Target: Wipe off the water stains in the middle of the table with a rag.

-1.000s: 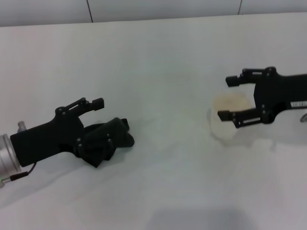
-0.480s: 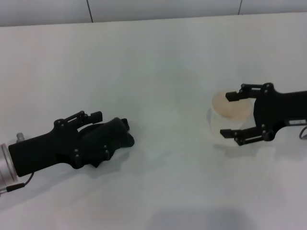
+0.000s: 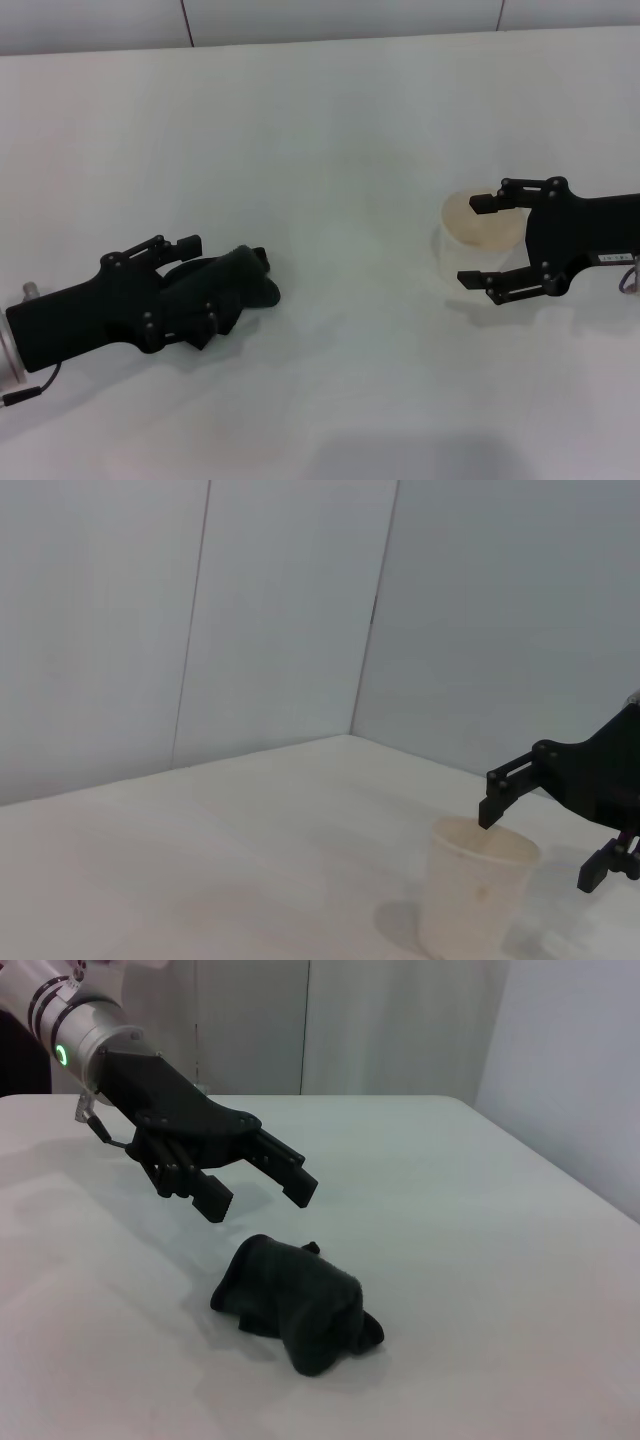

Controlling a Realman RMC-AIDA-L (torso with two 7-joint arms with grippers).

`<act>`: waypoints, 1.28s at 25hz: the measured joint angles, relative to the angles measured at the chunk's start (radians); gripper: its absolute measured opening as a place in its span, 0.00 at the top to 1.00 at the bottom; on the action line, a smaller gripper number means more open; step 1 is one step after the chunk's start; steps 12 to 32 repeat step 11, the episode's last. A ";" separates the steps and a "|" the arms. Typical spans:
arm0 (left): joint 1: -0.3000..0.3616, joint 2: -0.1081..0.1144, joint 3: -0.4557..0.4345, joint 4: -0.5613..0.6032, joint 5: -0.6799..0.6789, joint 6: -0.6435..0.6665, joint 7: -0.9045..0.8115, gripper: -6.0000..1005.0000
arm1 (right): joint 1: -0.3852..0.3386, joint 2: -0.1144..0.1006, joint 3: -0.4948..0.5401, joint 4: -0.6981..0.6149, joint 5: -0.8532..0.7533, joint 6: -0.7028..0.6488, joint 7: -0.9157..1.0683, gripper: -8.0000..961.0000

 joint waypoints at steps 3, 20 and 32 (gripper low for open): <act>-0.006 0.000 -0.001 0.001 0.000 0.000 -0.002 0.11 | 0.000 0.000 -0.001 0.000 0.002 0.001 0.000 0.09; -0.020 0.004 -0.001 0.001 0.029 0.004 -0.031 0.11 | 0.000 0.000 0.002 0.000 0.016 -0.003 -0.001 0.09; -0.020 0.004 -0.001 0.001 0.029 0.004 -0.031 0.11 | 0.000 0.000 0.002 0.000 0.016 -0.003 -0.001 0.09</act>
